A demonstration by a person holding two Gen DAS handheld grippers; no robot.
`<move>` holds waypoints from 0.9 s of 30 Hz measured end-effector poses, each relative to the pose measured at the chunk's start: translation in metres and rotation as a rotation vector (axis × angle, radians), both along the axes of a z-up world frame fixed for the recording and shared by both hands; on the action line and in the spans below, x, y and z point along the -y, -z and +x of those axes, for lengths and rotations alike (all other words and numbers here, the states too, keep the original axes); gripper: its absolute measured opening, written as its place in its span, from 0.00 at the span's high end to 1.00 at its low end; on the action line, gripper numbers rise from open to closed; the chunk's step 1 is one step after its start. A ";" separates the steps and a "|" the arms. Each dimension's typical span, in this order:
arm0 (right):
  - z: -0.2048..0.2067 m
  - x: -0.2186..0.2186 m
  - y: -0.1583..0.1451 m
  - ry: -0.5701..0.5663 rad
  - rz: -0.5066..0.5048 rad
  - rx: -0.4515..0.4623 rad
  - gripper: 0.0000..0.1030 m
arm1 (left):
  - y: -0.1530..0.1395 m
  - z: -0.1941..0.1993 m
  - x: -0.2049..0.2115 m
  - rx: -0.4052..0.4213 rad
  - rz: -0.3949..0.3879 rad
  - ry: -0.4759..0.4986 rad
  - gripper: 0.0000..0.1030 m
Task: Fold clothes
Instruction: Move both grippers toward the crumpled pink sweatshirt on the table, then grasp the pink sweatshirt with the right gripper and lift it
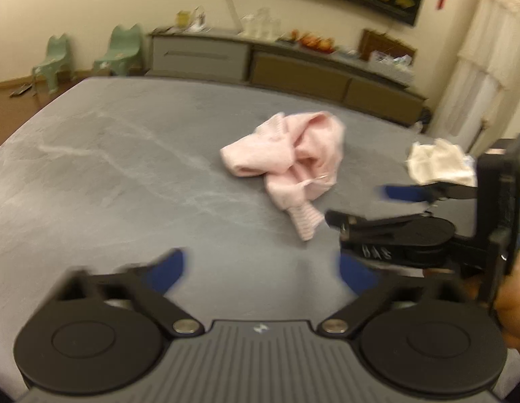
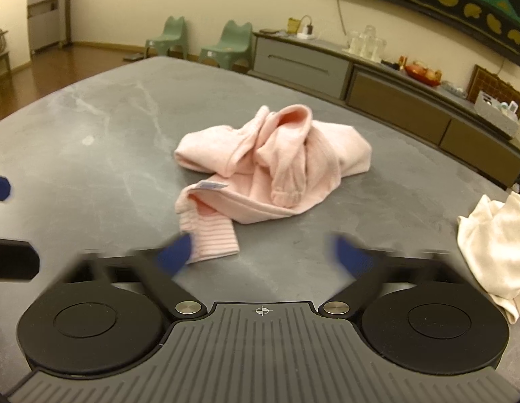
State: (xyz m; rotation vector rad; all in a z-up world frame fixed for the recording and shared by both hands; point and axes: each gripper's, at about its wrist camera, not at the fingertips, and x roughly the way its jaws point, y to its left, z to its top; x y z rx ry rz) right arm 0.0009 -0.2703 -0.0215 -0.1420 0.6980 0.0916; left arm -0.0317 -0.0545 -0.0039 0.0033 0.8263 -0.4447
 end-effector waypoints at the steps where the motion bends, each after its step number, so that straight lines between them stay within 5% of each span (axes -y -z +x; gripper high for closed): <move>1: 0.003 0.004 0.000 0.004 0.037 -0.025 1.00 | 0.001 0.001 0.000 -0.017 -0.015 0.013 0.99; 6: 0.000 0.005 -0.009 -0.004 0.104 0.012 1.00 | -0.002 0.002 -0.002 -0.022 -0.043 -0.001 0.99; 8: -0.002 0.002 -0.012 -0.004 0.083 0.041 0.99 | -0.005 0.004 -0.005 -0.027 -0.061 -0.026 0.80; 9: -0.003 0.002 -0.012 -0.001 0.085 0.047 0.82 | -0.006 0.005 -0.008 -0.016 -0.061 -0.043 0.42; 10: -0.003 0.002 -0.012 0.003 0.087 0.054 0.44 | -0.008 0.006 -0.010 0.000 -0.057 -0.064 0.03; 12: -0.008 0.003 -0.012 0.012 0.094 0.085 0.07 | -0.012 0.008 -0.017 0.031 -0.049 -0.095 0.00; 21: -0.007 0.011 -0.014 0.057 0.111 0.093 0.05 | -0.016 0.056 -0.035 0.017 -0.109 -0.063 0.00; 27: 0.052 0.008 -0.025 0.169 0.109 0.093 0.01 | -0.003 0.105 -0.030 0.045 -0.074 0.006 0.00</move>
